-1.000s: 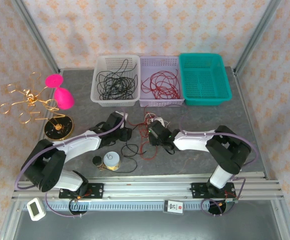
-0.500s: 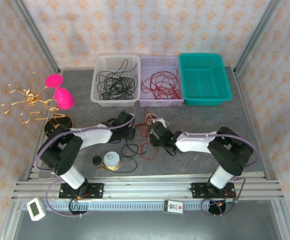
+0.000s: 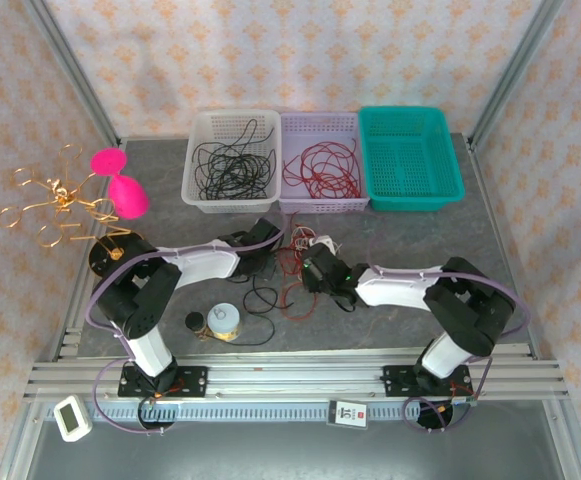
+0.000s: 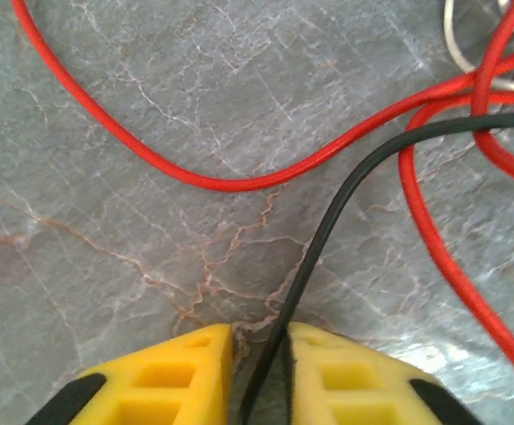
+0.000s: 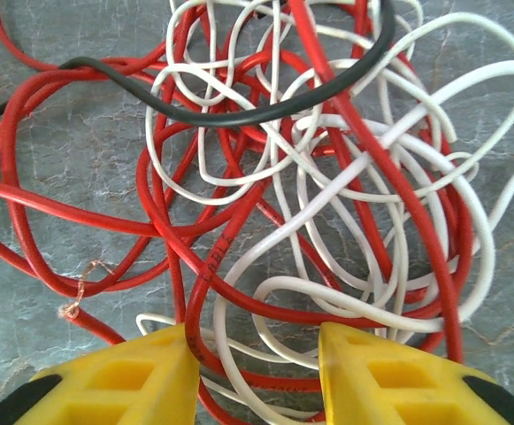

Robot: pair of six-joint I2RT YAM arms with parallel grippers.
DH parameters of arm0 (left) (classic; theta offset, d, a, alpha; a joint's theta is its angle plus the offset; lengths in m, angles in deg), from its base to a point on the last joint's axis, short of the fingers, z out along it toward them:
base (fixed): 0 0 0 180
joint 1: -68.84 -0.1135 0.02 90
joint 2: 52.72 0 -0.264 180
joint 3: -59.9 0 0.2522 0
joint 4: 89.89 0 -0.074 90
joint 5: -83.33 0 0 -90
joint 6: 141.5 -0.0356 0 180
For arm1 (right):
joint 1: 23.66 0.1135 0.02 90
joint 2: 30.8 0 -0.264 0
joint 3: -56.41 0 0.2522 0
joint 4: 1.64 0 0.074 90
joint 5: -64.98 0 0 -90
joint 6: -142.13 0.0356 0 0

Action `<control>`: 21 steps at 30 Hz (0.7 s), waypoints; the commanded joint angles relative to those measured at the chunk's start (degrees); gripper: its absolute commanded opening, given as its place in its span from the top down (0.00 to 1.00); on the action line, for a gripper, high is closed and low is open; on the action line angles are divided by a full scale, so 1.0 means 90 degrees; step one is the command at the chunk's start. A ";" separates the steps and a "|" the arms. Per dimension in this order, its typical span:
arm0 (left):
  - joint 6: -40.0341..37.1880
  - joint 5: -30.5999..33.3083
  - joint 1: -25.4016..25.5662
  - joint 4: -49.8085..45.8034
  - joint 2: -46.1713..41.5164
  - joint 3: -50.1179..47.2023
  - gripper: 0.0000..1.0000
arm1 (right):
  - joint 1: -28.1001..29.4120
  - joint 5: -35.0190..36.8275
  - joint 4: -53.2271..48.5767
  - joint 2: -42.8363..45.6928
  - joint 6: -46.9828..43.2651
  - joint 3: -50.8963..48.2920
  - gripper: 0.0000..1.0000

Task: Untangle the cables

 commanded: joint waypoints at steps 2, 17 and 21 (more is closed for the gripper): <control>-0.0051 0.0406 0.0056 -0.0264 -0.0097 0.0044 1.00 | -0.0045 0.0471 -0.0048 0.0293 0.0064 -0.0126 0.61; -0.0566 0.0939 0.0401 0.0786 -0.2775 0.0240 1.00 | -0.0778 0.0724 -0.0236 0.0916 0.0124 -0.0679 0.60; -0.0659 0.0744 0.0399 0.1215 -0.2868 0.0514 1.00 | -0.0846 0.0466 -0.0443 0.1689 -0.0248 -0.0654 0.54</control>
